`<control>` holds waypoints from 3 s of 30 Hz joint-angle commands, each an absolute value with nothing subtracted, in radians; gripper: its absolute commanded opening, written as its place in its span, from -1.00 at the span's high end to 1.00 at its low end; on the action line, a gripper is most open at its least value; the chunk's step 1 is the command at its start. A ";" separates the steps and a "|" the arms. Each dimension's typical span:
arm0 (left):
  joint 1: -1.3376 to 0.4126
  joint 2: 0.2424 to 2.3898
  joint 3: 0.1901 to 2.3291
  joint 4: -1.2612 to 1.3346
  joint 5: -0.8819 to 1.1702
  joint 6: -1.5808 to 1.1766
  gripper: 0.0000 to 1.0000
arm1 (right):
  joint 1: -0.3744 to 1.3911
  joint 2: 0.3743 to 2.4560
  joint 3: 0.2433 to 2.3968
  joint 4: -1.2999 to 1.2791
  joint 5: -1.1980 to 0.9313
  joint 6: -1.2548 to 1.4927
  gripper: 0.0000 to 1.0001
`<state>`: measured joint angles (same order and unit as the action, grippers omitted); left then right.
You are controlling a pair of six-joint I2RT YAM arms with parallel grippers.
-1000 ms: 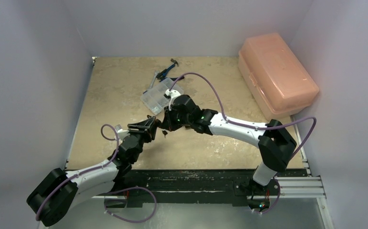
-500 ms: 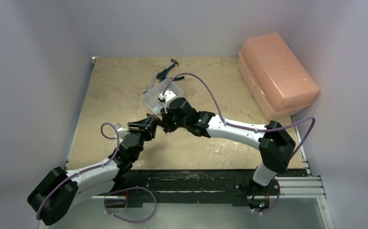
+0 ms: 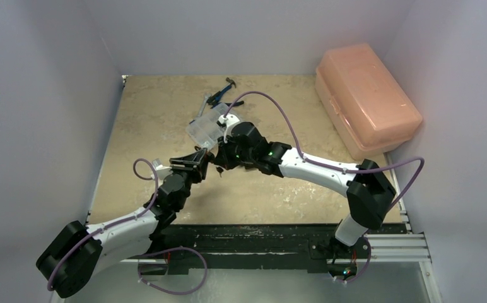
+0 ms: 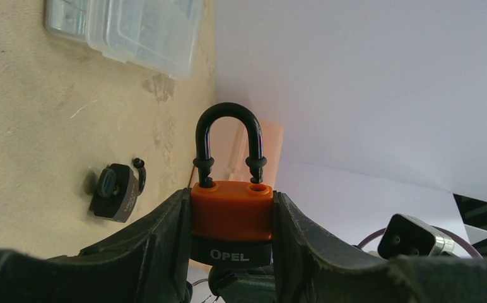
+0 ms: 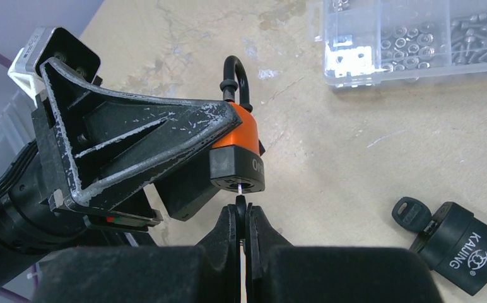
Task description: Unlock with the key
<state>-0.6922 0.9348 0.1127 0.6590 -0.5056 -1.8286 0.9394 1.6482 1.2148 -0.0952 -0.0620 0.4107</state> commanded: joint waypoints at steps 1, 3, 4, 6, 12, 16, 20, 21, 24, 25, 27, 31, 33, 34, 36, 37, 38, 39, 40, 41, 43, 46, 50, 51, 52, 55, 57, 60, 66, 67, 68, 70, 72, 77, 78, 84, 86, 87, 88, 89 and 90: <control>-0.753 0.932 0.213 0.872 -0.230 -1.732 1.00 | 0.890 1.630 1.205 0.090 0.041 0.438 1.00; -0.755 0.955 0.226 0.921 -0.199 -1.683 1.00 | 0.880 1.616 1.192 0.106 0.019 0.463 1.00; -0.754 0.964 0.234 0.950 -0.185 -1.663 1.00 | 0.871 1.606 1.181 0.120 0.005 0.481 1.00; -0.755 0.978 0.248 0.992 -0.154 -1.619 1.00 | 0.847 1.585 1.150 0.150 -0.036 0.526 1.00; -0.757 0.956 0.282 1.012 -0.126 -1.532 1.00 | 0.810 1.525 1.090 0.231 -0.129 0.629 1.00; -0.759 0.948 0.298 1.049 -0.102 -1.497 1.00 | 0.798 1.485 1.057 0.285 -0.171 0.694 1.00; -0.763 0.940 0.310 1.084 -0.076 -1.474 1.00 | 0.777 1.447 1.028 0.349 -0.221 0.764 1.00; -0.763 0.936 0.311 1.094 -0.073 -1.469 1.00 | 0.771 1.440 1.022 0.366 -0.235 0.780 1.00; -0.764 0.924 0.320 1.118 -0.054 -1.449 1.00 | 0.755 1.428 1.010 0.408 -0.275 0.827 1.00; -0.764 0.919 0.326 1.129 -0.045 -1.440 1.00 | 0.750 1.427 1.008 0.419 -0.292 0.842 1.00; -0.766 0.913 0.333 1.161 -0.021 -1.416 1.00 | 0.741 1.427 1.002 0.449 -0.328 0.876 1.00; -0.765 0.887 0.348 1.211 0.025 -1.374 1.00 | 0.721 1.418 0.982 0.534 -0.409 0.943 1.00; -0.765 0.879 0.366 1.219 0.062 -1.342 1.00 | 0.713 1.419 0.979 0.574 -0.453 0.971 1.00; -0.766 0.877 0.372 1.233 0.082 -1.327 1.00 | 0.712 1.418 0.979 0.591 -0.472 0.987 1.00; -0.766 0.882 0.384 1.286 0.134 -1.306 1.00 | 0.709 1.419 0.974 0.638 -0.508 1.021 1.00; -0.766 0.884 0.389 1.310 0.163 -1.299 1.00 | 0.709 1.419 0.969 0.663 -0.527 1.042 1.00; -0.766 0.885 0.393 1.334 0.185 -1.294 1.00 | 0.709 1.417 0.964 0.689 -0.538 1.059 1.00; -0.765 0.884 0.397 1.351 0.202 -1.289 1.00 | 0.707 1.416 0.959 0.710 -0.548 1.071 1.00; -0.766 0.883 0.400 1.359 0.215 -1.286 1.00 | 0.707 1.414 0.955 0.726 -0.556 1.082 1.00; -0.767 0.879 0.404 1.363 0.229 -1.276 1.00 | 0.707 1.413 0.954 0.738 -0.563 1.090 1.00; -0.766 0.873 0.409 1.357 0.248 -1.265 1.00 | 0.707 1.416 0.953 0.764 -0.583 1.103 1.00; -0.766 0.866 0.414 1.359 0.277 -1.250 1.00 | 0.707 1.421 0.957 0.786 -0.608 1.105 1.00; -0.766 0.846 0.426 1.269 0.267 -1.218 1.00 | 0.708 1.414 0.962 0.739 -0.604 1.054 1.00; -0.765 0.840 0.430 1.240 0.261 -1.210 1.00 | 0.706 1.410 0.965 0.712 -0.595 1.033 1.00; -0.765 0.836 0.431 1.222 0.256 -1.202 1.00 | 0.707 1.405 0.970 0.683 -0.585 1.008 1.00; -0.766 0.830 0.428 1.208 0.254 -1.189 1.00 | 0.706 1.387 0.985 0.583 -0.554 0.926 1.00; -0.766 0.827 0.428 1.193 0.257 -1.176 1.00 | 0.707 1.378 0.996 0.525 -0.536 0.881 0.99; -0.766 0.826 0.436 1.129 0.251 -1.155 1.00 | 0.708 1.368 1.008 0.468 -0.525 0.834 0.72; -0.766 0.839 0.431 1.068 0.224 -1.130 1.00 | 0.708 1.320 1.019 0.331 -0.511 0.721 0.10; -0.767 0.838 0.431 1.053 0.214 -1.127 1.00 | 0.708 1.307 1.020 0.300 -0.503 0.693 0.05; -0.766 0.836 0.435 1.033 0.198 -1.121 1.00 | 0.708 1.292 1.021 0.262 -0.491 0.649 -0.01; -0.767 0.836 0.444 0.978 0.165 -1.108 1.00 | 0.709 1.261 1.024 0.177 -0.437 0.573 -0.10; -0.766 0.841 0.458 0.927 0.137 -1.100 1.00 | 0.708 1.232 1.023 0.110 -0.409 0.507 -0.17; -0.766 0.883 0.481 0.799 0.041 -1.098 1.00 | 0.709 1.155 0.977 0.044 -0.362 0.390 -0.30; -0.766 0.893 0.481 0.791 0.027 -1.104 1.00 | 0.710 1.143 0.968 0.039 -0.359 0.373 -0.32; -0.765 0.945 0.467 0.819 -0.010 -1.175 1.00 | 0.724 1.103 0.912 0.077 -0.294 0.336 -0.54; -0.765 0.958 0.460 0.835 -0.032 -1.196 1.00 | 0.737 1.101 0.898 0.105 -0.271 0.326 -0.74; -0.766 0.961 0.458 0.836 -0.039 -1.202 1.00 | 0.744 1.100 0.893 0.112 -0.256 0.321 -0.81; -0.766 0.963 0.456 0.833 -0.046 -1.207 1.00 | 0.751 1.101 0.889 0.120 -0.248 0.317 -0.85; -0.766 0.966 0.456 0.833 -0.050 -1.213 1.00 | 0.758 1.103 0.886 0.126 -0.241 0.312 -0.86; -0.766 0.967 0.454 0.831 -0.059 -1.215 1.00 | 0.768 1.104 0.884 0.131 -0.233 0.310 -0.88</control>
